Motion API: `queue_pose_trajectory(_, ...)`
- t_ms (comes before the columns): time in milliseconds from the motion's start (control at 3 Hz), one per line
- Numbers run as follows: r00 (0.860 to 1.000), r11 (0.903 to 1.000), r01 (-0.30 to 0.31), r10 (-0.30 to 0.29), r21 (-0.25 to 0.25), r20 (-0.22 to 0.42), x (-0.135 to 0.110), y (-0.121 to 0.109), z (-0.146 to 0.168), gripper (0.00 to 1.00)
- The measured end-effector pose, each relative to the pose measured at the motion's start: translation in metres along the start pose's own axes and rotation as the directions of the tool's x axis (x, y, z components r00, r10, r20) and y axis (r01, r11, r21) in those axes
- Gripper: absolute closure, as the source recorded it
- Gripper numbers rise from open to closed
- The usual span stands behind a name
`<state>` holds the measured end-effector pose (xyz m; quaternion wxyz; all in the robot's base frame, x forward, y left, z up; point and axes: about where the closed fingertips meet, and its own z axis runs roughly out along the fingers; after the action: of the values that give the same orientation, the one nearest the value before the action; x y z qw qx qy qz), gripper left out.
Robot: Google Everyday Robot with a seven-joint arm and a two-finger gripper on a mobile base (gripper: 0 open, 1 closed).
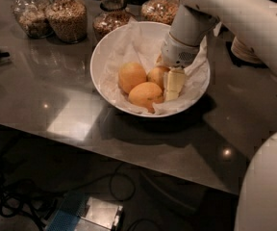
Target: Pick orange from white bowl
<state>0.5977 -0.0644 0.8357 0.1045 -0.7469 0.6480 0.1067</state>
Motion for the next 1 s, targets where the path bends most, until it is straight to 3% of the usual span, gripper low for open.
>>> queue_pose_trajectory(333, 1.000, 0.9999, 0.009, -0.009, 0.006, 0.003, -0.0032, -0.0062, 0.0028, 0.23)
queue_pose_trajectory(1000, 1.000, 0.9998, -0.013, 0.013, 0.012, 0.012, -0.0004, 0.0002, 0.0027, 0.65)
